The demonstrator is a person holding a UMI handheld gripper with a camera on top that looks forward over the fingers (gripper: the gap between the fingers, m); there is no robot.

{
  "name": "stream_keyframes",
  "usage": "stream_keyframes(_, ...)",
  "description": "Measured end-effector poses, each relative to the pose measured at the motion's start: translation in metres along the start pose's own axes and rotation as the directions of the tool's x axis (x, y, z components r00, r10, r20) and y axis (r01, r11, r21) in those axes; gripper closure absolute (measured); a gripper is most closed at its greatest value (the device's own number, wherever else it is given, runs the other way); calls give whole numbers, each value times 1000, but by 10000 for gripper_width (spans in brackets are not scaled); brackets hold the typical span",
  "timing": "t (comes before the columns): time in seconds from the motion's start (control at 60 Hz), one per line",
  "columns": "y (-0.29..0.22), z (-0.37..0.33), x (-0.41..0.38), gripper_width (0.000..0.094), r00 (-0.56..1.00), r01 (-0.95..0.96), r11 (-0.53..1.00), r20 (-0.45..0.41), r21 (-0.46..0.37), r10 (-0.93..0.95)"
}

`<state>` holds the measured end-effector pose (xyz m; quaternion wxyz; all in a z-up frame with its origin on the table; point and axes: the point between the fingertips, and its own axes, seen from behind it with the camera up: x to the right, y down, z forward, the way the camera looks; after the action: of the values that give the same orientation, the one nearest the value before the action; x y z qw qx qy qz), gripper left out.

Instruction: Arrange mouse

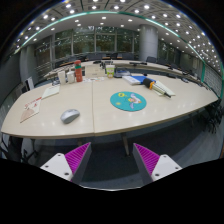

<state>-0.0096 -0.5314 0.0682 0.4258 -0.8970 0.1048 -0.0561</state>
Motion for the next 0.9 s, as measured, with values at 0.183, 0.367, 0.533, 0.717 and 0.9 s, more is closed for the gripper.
stream_keyframes(0.183,-12,73,-115,81,993,36,999,115,27,-39)
stream_keyframes(0.367,-38,135,-185,79,984,49,998,170,41,-55)
stream_keyframes(0.533,-52,181,-218,86,983,77,997,163,28,-81)
stream_keyframes(0.717,-66,204,-228,83,986,94,995,136,25,-96)
stream_keyframes(0.9,-76,219,-229,199,986,112,994,125,22,-113)
